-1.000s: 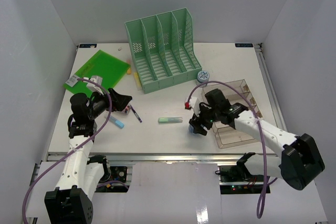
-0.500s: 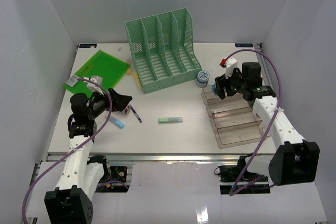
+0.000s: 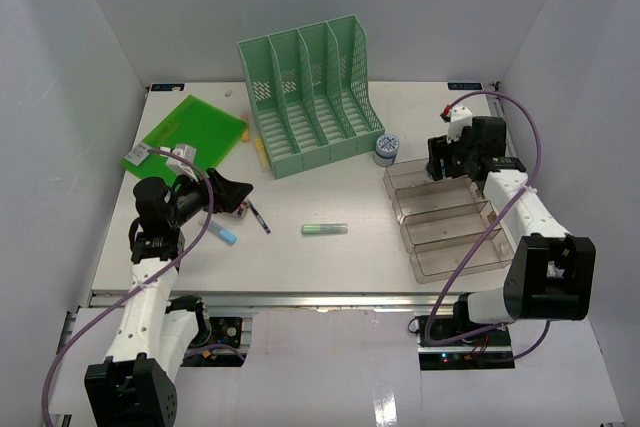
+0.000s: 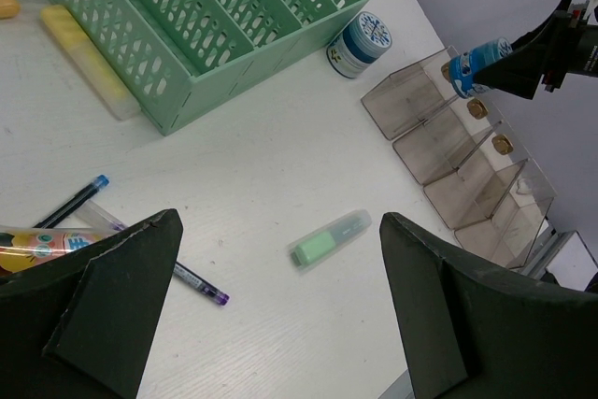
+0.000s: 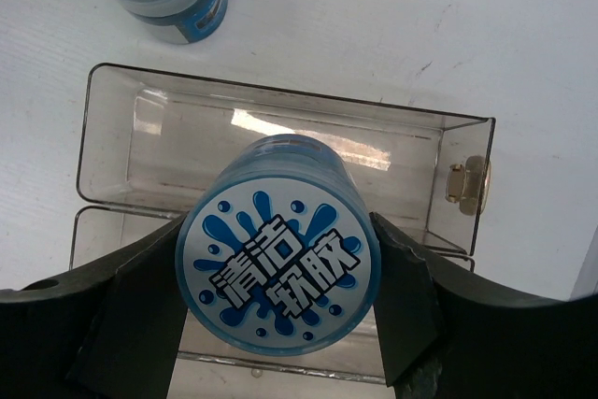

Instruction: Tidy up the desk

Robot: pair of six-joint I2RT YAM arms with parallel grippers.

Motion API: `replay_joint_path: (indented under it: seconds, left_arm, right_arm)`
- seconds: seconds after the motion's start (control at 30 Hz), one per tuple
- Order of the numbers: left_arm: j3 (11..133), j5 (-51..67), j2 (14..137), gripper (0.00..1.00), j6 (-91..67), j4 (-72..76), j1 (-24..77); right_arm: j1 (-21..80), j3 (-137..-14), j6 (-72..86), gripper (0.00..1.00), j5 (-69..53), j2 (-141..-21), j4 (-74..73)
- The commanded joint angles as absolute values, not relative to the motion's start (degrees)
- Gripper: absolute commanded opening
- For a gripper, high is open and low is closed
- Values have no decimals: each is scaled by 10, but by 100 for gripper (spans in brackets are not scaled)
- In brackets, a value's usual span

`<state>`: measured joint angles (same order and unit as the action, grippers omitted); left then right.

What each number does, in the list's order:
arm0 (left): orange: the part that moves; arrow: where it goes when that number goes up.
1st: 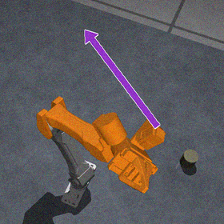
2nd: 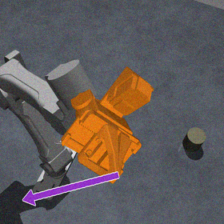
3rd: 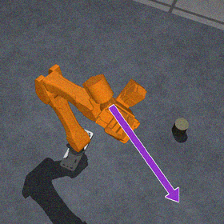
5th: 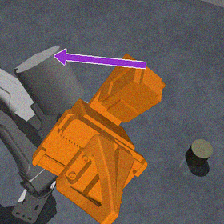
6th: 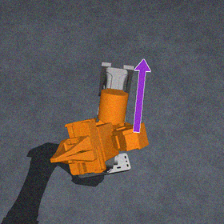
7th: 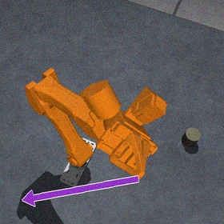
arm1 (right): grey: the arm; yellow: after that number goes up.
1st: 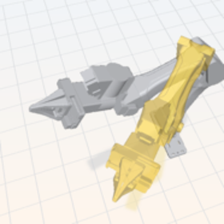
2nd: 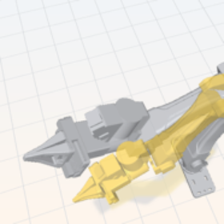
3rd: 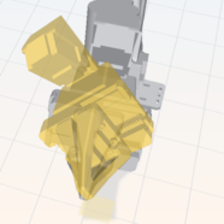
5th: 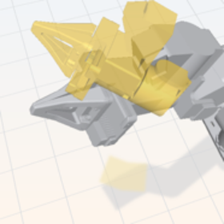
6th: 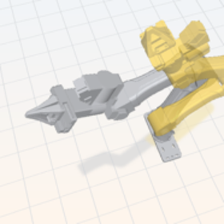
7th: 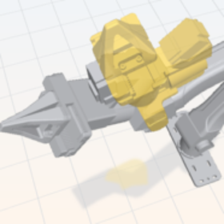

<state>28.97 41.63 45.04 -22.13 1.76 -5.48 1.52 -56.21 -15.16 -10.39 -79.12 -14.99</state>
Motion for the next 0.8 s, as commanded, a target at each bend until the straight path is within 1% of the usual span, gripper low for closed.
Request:
replay_joint_path:
  seconds: [0.0,0.17,0.27,0.33,0.47,0.57,0.7,0.77]
  left_arm:
    - [304,432,449,98,-222,29,-51]
    - [303,453,450,98,-226,43,-47]
    - [299,469,450,98,-236,58,-39]
    - [296,481,450,98,-243,70,-34]
    - [291,501,455,98,-260,94,-14]
    - [285,503,458,98,-274,109,22]
    - [276,454,462,98,-299,119,72]
    - [277,415,477,98,-315,120,118]
  right_arm:
    - [13,-589,-142,13,-94,-813,-79]
    - [11,-590,-142,15,-93,-838,-63]
    - [11,-587,-142,19,-95,-850,-62]
    - [11,-583,-144,24,-96,-855,-62]
    - [9,-575,-147,43,-100,-860,-61]
    - [7,-574,-147,50,-104,-863,-62]
    - [7,-578,-146,74,-109,-867,-62]
    - [7,-581,-147,89,-111,-865,-63]
